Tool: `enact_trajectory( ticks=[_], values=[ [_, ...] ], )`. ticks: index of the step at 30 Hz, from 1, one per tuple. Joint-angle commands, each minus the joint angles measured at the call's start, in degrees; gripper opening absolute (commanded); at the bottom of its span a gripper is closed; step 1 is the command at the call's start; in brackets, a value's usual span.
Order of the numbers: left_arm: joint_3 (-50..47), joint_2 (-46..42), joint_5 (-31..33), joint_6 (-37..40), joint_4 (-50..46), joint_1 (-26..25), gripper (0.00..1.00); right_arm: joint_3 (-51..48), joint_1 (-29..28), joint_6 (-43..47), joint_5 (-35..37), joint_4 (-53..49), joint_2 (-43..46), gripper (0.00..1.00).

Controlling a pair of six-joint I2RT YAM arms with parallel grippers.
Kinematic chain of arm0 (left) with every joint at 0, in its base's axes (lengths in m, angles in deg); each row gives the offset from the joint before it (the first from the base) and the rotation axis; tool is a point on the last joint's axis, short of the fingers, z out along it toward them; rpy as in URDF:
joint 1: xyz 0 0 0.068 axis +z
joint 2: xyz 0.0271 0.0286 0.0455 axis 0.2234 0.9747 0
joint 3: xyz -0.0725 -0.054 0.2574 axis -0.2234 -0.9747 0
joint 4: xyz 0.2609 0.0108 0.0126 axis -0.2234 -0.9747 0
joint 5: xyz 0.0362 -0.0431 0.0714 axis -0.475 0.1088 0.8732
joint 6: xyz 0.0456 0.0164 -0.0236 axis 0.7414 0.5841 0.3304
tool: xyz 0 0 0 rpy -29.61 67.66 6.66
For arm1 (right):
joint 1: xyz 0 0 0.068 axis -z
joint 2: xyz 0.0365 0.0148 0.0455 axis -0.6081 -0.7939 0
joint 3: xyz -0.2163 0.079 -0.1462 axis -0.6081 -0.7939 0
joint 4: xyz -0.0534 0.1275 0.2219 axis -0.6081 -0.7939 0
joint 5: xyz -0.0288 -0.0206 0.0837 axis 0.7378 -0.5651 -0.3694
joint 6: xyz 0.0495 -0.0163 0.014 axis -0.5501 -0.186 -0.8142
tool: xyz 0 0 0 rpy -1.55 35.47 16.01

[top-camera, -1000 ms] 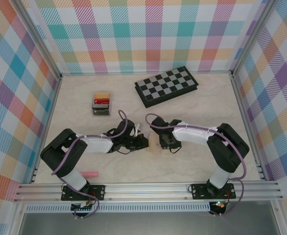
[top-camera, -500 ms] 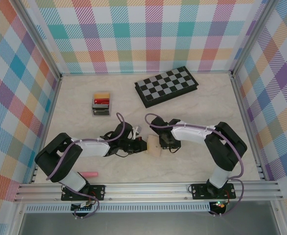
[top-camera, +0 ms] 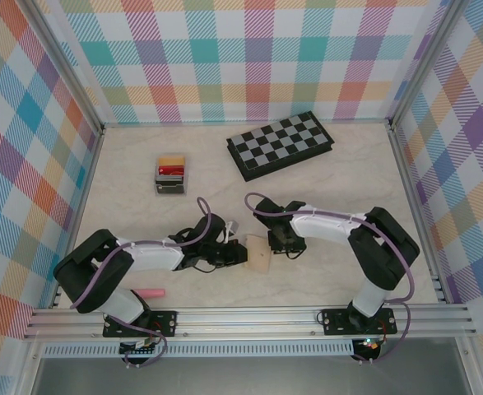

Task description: Put the credit cards into the card holder

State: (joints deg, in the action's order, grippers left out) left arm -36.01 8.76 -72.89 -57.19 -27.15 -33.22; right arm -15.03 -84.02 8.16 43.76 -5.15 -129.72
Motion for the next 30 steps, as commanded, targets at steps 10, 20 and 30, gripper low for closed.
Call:
enact_trajectory(
  ticks=[10, 20, 30],
  values=[
    [4.80, -14.29, 16.32, 4.38, -23.06, -1.95, 0.45, 0.20, 0.94, 5.50, 7.42, -5.09, 13.21, 0.46],
    [12.96, -22.47, 27.69, 12.34, -38.40, 4.83, 0.69, -1.50, 2.53, 4.64, 5.13, -2.47, 23.66, 0.58],
    [26.72, -15.64, 20.84, 21.77, -46.03, 26.37, 0.86, -4.02, 2.53, 5.09, -3.92, 5.78, 26.13, 0.75]
  ],
)
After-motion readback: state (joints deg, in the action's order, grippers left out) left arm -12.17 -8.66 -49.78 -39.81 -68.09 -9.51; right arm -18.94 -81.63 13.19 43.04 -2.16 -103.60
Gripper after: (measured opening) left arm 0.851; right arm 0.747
